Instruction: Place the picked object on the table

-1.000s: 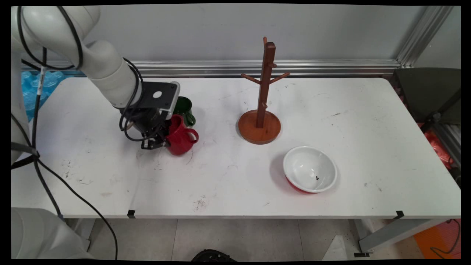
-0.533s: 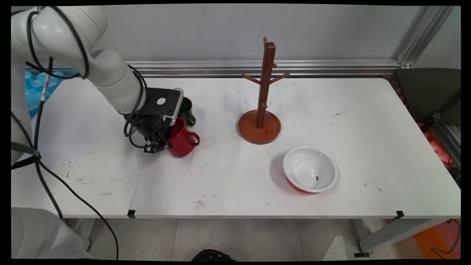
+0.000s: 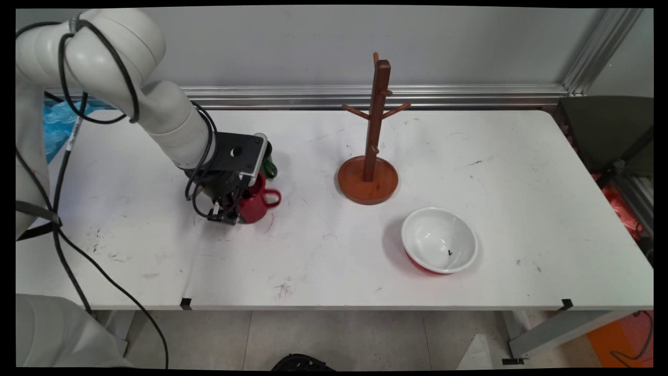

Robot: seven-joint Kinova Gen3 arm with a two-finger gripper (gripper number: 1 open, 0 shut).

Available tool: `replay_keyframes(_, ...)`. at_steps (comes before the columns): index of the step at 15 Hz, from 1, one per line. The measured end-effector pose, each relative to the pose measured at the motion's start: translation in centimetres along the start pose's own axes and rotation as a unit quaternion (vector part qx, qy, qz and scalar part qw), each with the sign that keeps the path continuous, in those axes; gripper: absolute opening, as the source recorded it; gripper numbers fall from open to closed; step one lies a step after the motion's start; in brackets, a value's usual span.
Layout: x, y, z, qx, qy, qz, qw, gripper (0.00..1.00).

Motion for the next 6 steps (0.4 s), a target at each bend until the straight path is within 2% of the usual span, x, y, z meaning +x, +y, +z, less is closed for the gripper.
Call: replay_keyframes(6, 0.46, -0.14, 0.30, 0.004, 0.003, 0.003, 1.0000, 1.00)
